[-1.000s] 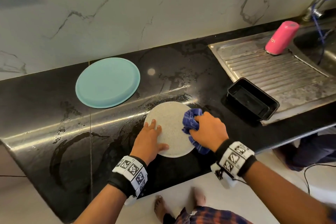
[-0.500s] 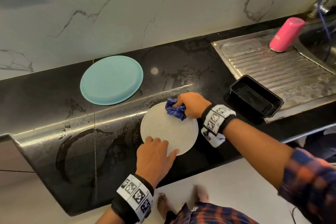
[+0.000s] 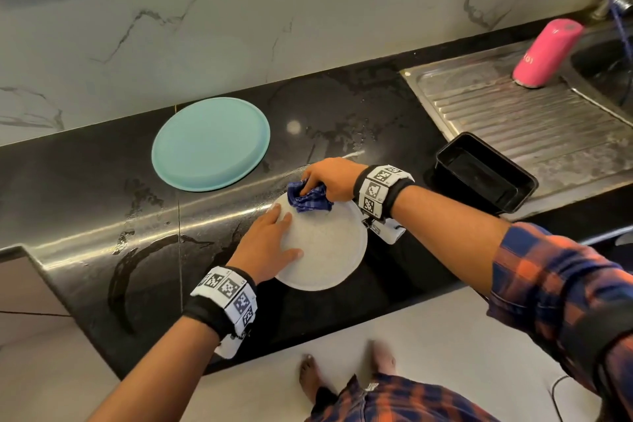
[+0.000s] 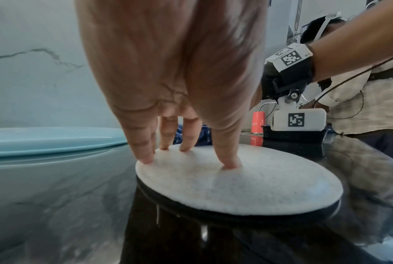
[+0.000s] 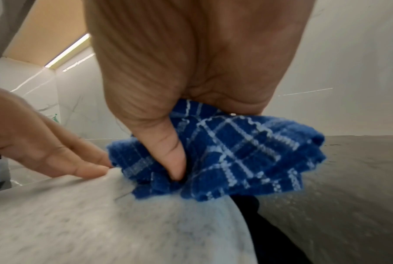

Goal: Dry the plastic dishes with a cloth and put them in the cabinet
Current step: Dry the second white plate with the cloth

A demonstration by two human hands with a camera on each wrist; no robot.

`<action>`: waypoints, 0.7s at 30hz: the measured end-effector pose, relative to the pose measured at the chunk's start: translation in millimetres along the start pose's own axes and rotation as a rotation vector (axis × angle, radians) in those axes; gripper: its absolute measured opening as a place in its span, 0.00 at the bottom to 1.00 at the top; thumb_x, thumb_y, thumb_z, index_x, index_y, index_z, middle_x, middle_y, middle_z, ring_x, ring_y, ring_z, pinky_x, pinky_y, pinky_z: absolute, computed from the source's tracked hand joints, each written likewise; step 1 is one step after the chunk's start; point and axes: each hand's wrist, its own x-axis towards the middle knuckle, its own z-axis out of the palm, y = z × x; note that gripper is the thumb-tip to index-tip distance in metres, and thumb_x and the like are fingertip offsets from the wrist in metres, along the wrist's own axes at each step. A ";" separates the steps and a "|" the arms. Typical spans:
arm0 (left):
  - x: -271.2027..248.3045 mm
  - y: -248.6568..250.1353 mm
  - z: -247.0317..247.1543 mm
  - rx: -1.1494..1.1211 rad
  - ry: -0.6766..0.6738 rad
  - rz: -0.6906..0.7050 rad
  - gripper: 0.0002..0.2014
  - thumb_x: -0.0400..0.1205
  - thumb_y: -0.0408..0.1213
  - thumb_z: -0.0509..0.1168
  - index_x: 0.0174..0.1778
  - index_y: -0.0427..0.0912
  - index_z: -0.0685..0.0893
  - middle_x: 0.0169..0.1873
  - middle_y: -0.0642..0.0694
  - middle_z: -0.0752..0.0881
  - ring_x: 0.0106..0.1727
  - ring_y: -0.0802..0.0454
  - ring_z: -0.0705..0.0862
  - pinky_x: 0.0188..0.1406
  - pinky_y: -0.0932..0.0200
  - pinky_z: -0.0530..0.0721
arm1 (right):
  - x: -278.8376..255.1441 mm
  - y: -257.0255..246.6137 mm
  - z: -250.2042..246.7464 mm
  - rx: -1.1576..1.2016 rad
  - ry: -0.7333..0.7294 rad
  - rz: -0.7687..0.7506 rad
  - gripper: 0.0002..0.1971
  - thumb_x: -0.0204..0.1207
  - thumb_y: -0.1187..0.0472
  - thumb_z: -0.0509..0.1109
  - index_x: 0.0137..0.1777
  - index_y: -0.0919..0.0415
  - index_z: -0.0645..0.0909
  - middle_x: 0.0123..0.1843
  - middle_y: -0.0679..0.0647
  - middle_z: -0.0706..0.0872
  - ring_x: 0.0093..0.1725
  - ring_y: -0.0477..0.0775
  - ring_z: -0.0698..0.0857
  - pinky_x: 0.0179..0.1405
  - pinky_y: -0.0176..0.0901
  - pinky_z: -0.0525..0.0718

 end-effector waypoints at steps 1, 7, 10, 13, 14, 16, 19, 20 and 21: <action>1.5 1.3 -0.9 0.010 -0.007 -0.010 0.44 0.82 0.58 0.67 0.88 0.46 0.53 0.88 0.47 0.45 0.87 0.46 0.48 0.85 0.49 0.52 | -3.1 -2.2 0.7 0.005 0.015 0.010 0.24 0.74 0.65 0.71 0.66 0.41 0.86 0.56 0.47 0.88 0.50 0.57 0.85 0.50 0.57 0.87; 6.7 8.9 -2.8 0.042 -0.038 -0.022 0.43 0.82 0.56 0.67 0.88 0.44 0.54 0.88 0.43 0.45 0.87 0.44 0.48 0.84 0.50 0.51 | -37.3 -15.3 10.8 0.054 0.118 0.141 0.19 0.76 0.55 0.74 0.68 0.49 0.84 0.57 0.52 0.82 0.52 0.60 0.84 0.43 0.48 0.76; 7.6 10.2 -3.9 0.051 -0.035 -0.019 0.43 0.82 0.55 0.68 0.88 0.44 0.55 0.88 0.42 0.45 0.87 0.43 0.50 0.84 0.50 0.51 | -67.3 -17.2 24.6 0.156 0.183 0.325 0.16 0.76 0.53 0.72 0.64 0.50 0.83 0.51 0.52 0.73 0.54 0.62 0.81 0.44 0.48 0.71; 8.9 10.9 -4.0 0.044 -0.031 -0.024 0.43 0.81 0.55 0.69 0.87 0.44 0.56 0.87 0.42 0.46 0.87 0.42 0.51 0.85 0.49 0.52 | -100.2 -29.1 48.9 0.204 0.254 0.452 0.17 0.74 0.51 0.68 0.63 0.51 0.81 0.56 0.53 0.75 0.56 0.61 0.80 0.47 0.48 0.77; 9.6 11.2 -3.6 0.045 -0.029 -0.023 0.43 0.81 0.55 0.69 0.87 0.44 0.56 0.87 0.42 0.46 0.87 0.42 0.51 0.85 0.49 0.53 | -112.2 -36.5 57.0 0.204 0.256 0.475 0.17 0.75 0.50 0.68 0.63 0.51 0.80 0.58 0.53 0.75 0.56 0.60 0.79 0.49 0.49 0.79; 10.5 12.1 -3.4 0.050 -0.027 -0.022 0.44 0.80 0.55 0.70 0.87 0.45 0.57 0.88 0.43 0.47 0.87 0.41 0.52 0.85 0.48 0.55 | -135.4 -55.5 71.5 0.199 0.266 0.473 0.18 0.75 0.48 0.67 0.63 0.52 0.79 0.59 0.52 0.74 0.54 0.57 0.78 0.47 0.49 0.81; 10.6 12.9 -6.5 0.040 -0.041 -0.013 0.43 0.79 0.54 0.72 0.87 0.47 0.58 0.88 0.46 0.47 0.87 0.44 0.53 0.84 0.49 0.55 | -155.5 -84.6 87.8 0.192 0.244 0.414 0.20 0.77 0.47 0.66 0.67 0.52 0.78 0.63 0.51 0.74 0.56 0.56 0.77 0.48 0.50 0.82; 10.3 12.7 -7.6 0.032 -0.048 -0.011 0.43 0.79 0.54 0.72 0.87 0.47 0.59 0.88 0.47 0.47 0.87 0.44 0.54 0.84 0.49 0.55 | -157.8 -92.1 90.9 0.184 0.222 0.386 0.21 0.77 0.47 0.66 0.68 0.52 0.77 0.64 0.51 0.74 0.57 0.56 0.77 0.48 0.50 0.82; 10.2 12.2 -8.8 0.026 -0.056 -0.011 0.44 0.78 0.53 0.73 0.87 0.48 0.59 0.88 0.49 0.47 0.87 0.45 0.55 0.84 0.48 0.56 | -158.1 -97.4 93.2 0.170 0.201 0.359 0.22 0.77 0.46 0.66 0.69 0.52 0.76 0.65 0.51 0.74 0.58 0.57 0.77 0.47 0.51 0.82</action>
